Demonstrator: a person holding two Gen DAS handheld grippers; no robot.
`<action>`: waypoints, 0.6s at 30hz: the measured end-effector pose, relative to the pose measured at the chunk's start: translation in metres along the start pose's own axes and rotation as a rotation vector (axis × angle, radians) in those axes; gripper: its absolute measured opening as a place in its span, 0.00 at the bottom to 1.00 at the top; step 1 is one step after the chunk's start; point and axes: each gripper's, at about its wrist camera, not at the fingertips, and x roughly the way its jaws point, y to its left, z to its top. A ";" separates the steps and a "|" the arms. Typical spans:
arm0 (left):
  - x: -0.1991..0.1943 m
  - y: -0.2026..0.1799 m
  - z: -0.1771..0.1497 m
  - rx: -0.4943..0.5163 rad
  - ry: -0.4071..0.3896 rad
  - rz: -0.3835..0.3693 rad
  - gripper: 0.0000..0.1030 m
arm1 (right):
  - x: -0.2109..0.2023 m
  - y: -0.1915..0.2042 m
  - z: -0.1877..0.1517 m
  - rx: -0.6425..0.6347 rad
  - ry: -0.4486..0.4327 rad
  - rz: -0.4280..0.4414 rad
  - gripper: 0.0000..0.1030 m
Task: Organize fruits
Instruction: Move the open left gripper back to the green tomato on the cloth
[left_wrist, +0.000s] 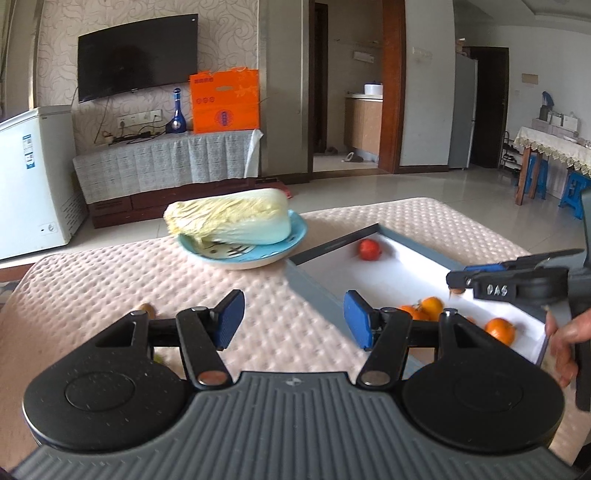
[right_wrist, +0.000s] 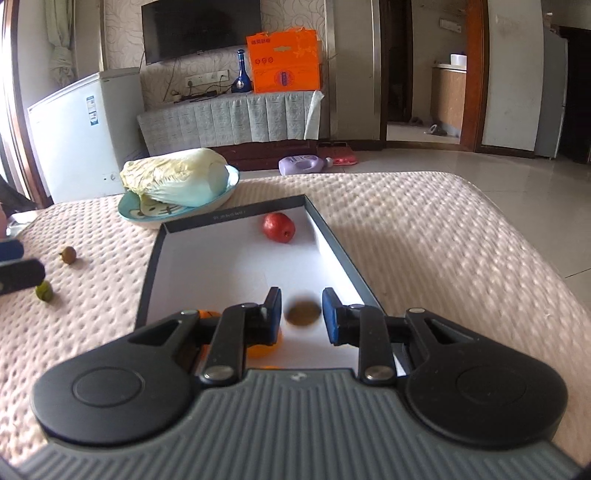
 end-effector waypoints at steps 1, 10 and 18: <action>-0.002 0.004 -0.001 -0.002 0.001 0.008 0.63 | 0.000 0.001 0.001 0.003 -0.006 -0.001 0.31; -0.010 0.043 -0.010 -0.043 0.008 0.103 0.63 | -0.014 0.025 0.008 -0.004 -0.083 0.025 0.32; -0.008 0.073 -0.016 -0.077 0.026 0.169 0.63 | -0.026 0.073 0.009 -0.069 -0.118 0.159 0.32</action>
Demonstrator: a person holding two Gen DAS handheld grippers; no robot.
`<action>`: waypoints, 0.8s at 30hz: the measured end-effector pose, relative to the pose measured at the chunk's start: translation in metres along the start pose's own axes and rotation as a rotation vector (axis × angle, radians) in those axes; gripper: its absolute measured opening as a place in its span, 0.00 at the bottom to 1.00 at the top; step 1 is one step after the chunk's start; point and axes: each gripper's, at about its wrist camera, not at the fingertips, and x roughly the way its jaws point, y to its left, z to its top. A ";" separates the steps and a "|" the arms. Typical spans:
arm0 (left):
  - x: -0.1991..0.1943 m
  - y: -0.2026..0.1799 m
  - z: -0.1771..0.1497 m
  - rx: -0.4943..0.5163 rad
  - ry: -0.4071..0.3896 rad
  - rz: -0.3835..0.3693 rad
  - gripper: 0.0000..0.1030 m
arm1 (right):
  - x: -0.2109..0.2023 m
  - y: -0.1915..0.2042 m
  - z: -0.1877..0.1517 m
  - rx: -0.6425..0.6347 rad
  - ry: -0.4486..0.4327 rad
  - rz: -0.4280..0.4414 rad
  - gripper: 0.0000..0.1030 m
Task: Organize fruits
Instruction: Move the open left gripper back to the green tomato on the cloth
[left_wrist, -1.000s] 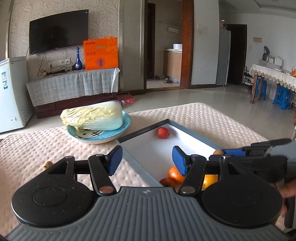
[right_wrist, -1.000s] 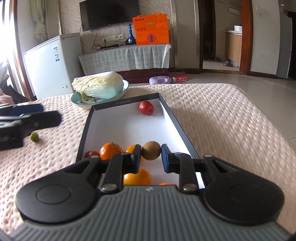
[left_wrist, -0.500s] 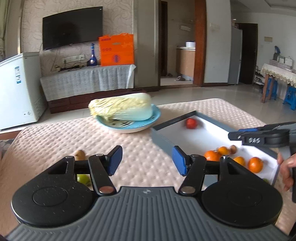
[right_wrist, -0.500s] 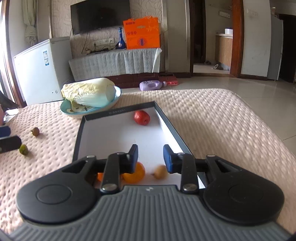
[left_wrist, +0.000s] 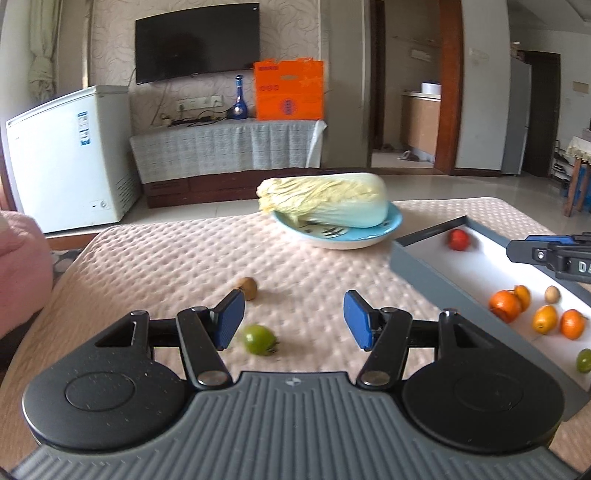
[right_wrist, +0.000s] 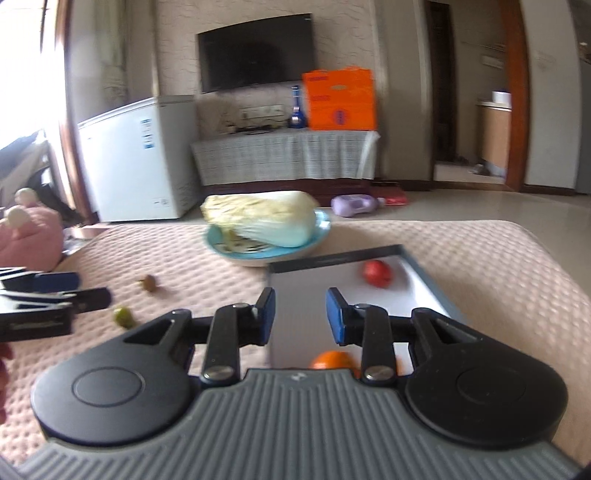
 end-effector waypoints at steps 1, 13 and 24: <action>0.001 0.003 0.000 -0.002 -0.002 0.005 0.63 | 0.000 0.006 0.000 -0.006 -0.001 0.014 0.32; 0.021 0.032 -0.021 -0.019 0.043 0.063 0.63 | -0.001 0.073 -0.010 -0.148 0.034 0.173 0.32; 0.042 0.033 -0.031 -0.024 0.087 0.055 0.63 | -0.002 0.077 -0.013 -0.168 0.049 0.192 0.32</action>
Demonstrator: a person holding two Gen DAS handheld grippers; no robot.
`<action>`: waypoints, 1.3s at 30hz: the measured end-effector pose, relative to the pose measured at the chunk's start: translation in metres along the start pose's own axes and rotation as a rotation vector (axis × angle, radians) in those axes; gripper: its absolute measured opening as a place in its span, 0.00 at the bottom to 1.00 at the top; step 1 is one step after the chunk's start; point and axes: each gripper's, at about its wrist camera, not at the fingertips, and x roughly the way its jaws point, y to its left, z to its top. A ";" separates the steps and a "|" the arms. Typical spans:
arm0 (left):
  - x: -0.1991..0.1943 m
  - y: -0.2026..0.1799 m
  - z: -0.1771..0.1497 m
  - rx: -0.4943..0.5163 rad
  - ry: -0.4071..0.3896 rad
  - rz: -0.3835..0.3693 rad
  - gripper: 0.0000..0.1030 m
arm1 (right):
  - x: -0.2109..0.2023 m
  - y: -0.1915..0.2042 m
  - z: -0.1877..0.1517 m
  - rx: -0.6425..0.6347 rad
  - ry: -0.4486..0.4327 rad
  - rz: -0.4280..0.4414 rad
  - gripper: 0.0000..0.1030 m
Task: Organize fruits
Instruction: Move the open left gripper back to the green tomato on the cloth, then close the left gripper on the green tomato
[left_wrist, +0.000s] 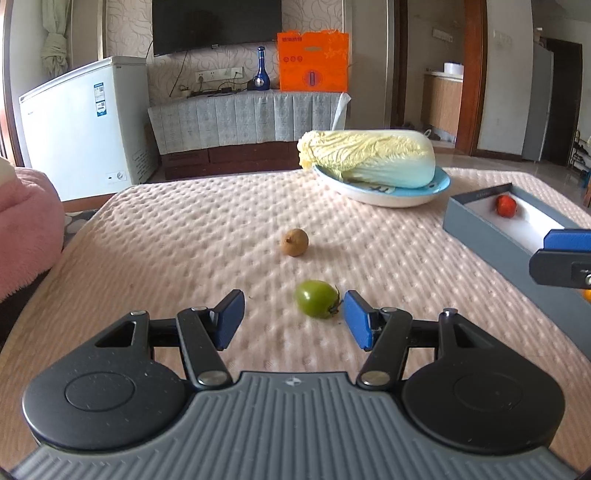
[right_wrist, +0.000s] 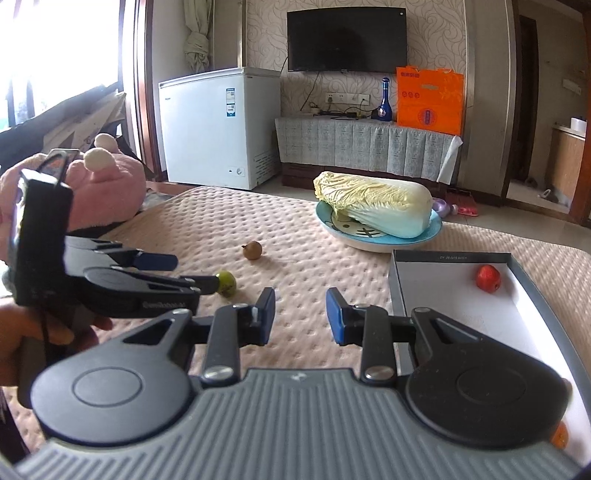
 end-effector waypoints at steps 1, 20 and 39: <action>0.002 -0.001 0.000 -0.001 0.002 0.001 0.63 | 0.001 0.001 -0.001 -0.001 0.005 0.002 0.32; 0.020 -0.016 0.004 0.004 0.022 0.016 0.63 | -0.008 -0.001 -0.006 0.000 0.043 0.042 0.32; 0.037 -0.019 0.004 -0.018 0.055 0.002 0.45 | -0.002 0.022 -0.011 -0.041 0.061 0.086 0.32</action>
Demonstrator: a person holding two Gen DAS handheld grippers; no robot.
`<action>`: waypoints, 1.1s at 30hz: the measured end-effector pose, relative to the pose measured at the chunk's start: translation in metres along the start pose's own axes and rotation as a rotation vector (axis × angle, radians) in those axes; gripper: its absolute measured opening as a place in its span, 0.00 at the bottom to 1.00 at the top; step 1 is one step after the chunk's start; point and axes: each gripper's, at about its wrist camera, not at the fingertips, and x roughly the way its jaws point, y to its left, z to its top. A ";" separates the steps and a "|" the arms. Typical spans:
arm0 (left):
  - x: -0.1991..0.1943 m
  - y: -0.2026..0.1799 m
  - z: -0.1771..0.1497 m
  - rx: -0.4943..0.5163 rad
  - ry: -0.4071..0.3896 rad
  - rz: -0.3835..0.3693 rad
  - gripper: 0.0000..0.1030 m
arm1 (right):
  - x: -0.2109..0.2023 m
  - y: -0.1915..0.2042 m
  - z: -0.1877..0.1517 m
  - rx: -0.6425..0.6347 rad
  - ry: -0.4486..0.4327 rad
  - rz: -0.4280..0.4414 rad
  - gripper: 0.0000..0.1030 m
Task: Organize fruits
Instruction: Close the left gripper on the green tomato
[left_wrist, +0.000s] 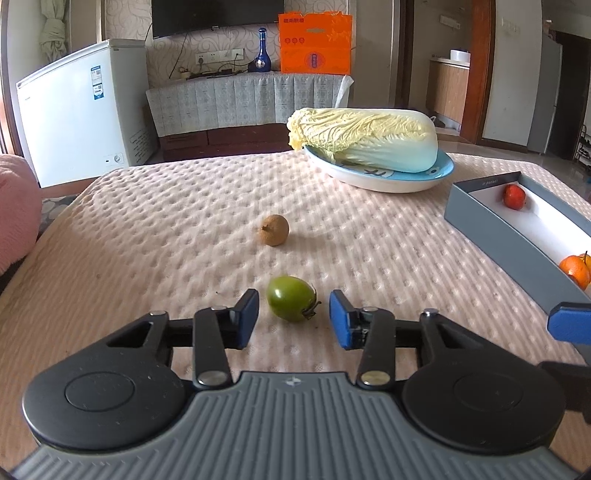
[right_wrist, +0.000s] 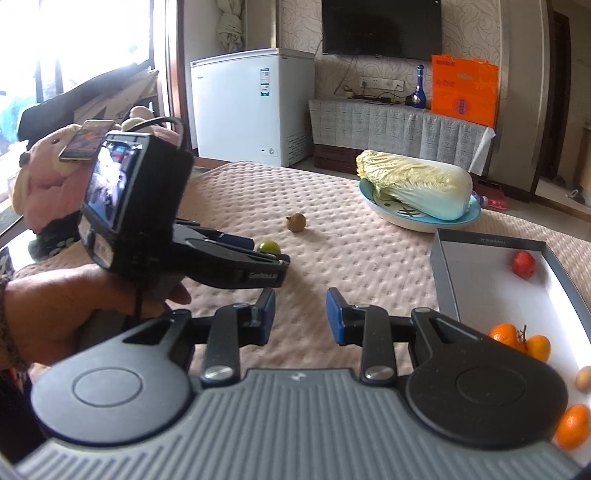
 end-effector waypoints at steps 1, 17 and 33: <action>0.000 0.000 0.000 0.000 0.001 -0.002 0.44 | 0.001 -0.001 0.000 0.005 0.001 -0.005 0.32; -0.015 0.017 0.004 -0.058 -0.007 0.001 0.31 | 0.023 0.004 0.002 0.037 0.015 -0.027 0.32; -0.038 0.078 0.004 -0.115 -0.031 0.037 0.31 | 0.122 0.019 0.047 0.108 0.008 -0.069 0.32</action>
